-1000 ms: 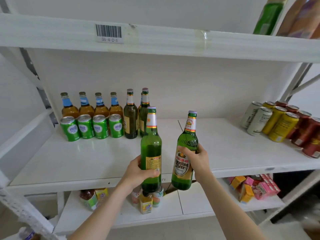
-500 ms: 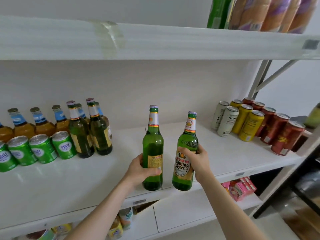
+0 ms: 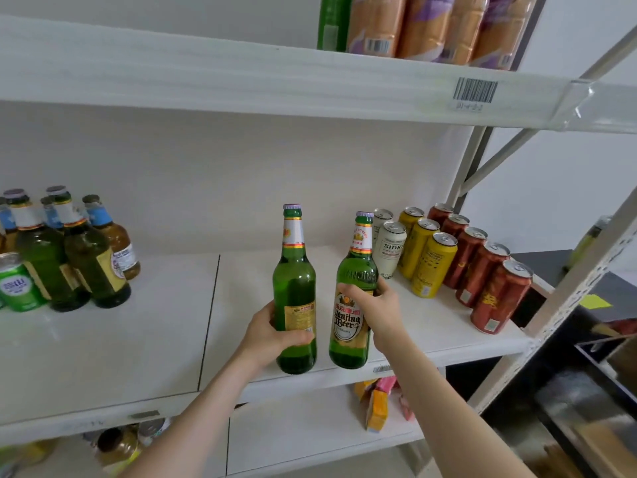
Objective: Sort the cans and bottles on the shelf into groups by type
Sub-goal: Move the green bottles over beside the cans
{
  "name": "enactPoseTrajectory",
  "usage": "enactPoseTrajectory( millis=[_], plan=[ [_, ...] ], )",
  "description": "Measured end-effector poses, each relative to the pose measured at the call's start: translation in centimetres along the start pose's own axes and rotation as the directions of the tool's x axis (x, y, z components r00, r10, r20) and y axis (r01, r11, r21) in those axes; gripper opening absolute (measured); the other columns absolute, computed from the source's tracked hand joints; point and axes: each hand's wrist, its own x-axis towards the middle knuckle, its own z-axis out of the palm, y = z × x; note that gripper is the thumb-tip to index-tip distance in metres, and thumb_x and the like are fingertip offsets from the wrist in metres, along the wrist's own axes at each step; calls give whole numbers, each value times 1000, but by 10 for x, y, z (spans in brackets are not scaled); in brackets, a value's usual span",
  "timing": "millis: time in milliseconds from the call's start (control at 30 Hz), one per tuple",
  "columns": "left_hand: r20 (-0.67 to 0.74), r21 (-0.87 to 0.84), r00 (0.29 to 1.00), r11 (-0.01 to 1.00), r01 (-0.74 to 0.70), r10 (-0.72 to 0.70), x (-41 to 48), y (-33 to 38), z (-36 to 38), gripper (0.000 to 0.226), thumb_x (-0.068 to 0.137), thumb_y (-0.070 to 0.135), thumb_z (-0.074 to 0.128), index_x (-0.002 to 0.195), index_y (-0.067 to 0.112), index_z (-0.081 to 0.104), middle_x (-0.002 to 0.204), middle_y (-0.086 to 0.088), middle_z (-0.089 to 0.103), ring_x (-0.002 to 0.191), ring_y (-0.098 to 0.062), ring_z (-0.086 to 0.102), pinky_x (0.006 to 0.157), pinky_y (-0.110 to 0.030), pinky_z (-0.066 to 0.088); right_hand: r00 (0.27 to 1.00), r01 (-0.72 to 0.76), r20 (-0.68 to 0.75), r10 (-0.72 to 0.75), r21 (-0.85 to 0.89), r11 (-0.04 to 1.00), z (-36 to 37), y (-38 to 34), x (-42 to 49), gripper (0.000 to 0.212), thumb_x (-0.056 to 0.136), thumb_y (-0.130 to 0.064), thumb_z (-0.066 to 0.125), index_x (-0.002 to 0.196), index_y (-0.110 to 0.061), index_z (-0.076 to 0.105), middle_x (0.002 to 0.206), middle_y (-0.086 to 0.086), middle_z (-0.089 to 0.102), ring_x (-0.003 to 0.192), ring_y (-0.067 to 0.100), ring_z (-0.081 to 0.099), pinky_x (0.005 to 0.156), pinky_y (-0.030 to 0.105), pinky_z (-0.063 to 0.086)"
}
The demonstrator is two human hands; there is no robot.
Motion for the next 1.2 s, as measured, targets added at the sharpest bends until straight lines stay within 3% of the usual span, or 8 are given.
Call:
enactPoseTrajectory(
  millis=[200, 500, 667, 1000, 1100, 1200],
  plan=[
    [-15, 18, 1000, 1000, 20, -19, 31, 4, 30, 57, 60, 24, 91, 105, 40, 58, 101, 16, 69, 93, -1, 63, 65, -17, 47, 1000, -22, 10, 22, 34, 999, -27, 5, 45, 36, 68, -17, 85, 98, -23, 67, 84, -4, 76, 74, 15, 74, 51, 22, 55],
    [-64, 23, 998, 1000, 15, -13, 101, 2, 30, 63, 52, 25, 92, 105, 38, 61, 99, 14, 72, 94, -5, 67, 75, -25, 52, 998, -15, 59, 13, 39, 999, -22, 13, 124, 39, 68, -19, 85, 100, -30, 65, 87, -11, 75, 77, 8, 72, 55, 22, 54],
    [-70, 13, 997, 1000, 19, -18, 133, 3, 27, 63, 50, 26, 93, 102, 41, 61, 93, 22, 72, 89, 0, 67, 69, -20, 50, 997, -17, 78, 14, 37, 999, -15, 13, 162, 40, 67, -18, 86, 99, -31, 65, 86, -13, 75, 77, 6, 72, 57, 22, 54],
    [-135, -37, 991, 999, 17, -22, 179, -3, 35, 78, 35, 39, 92, 108, 38, 62, 101, 11, 73, 98, -12, 68, 79, -34, 57, 994, 9, 107, -11, 16, 1000, -6, 13, 221, 50, 64, -20, 87, 106, -31, 62, 100, -5, 74, 96, 20, 70, 82, 43, 57],
    [-147, -32, 989, 999, 17, -22, 189, -6, 34, 79, 34, 39, 93, 106, 40, 61, 99, 15, 73, 96, -11, 69, 72, -27, 56, 995, 20, 102, -20, -3, 1000, -2, 13, 235, 56, 63, -24, 87, 110, -33, 59, 106, -6, 71, 99, 20, 68, 84, 44, 55],
    [-167, -21, 986, 1000, 15, -19, 197, -10, 32, 81, 33, 38, 94, 107, 40, 60, 101, 12, 73, 97, -13, 69, 78, -35, 59, 995, 19, 100, -17, -22, 1000, 1, 15, 246, 62, 63, -25, 88, 115, -32, 56, 109, -7, 69, 100, 17, 66, 82, 40, 54]
  ],
)
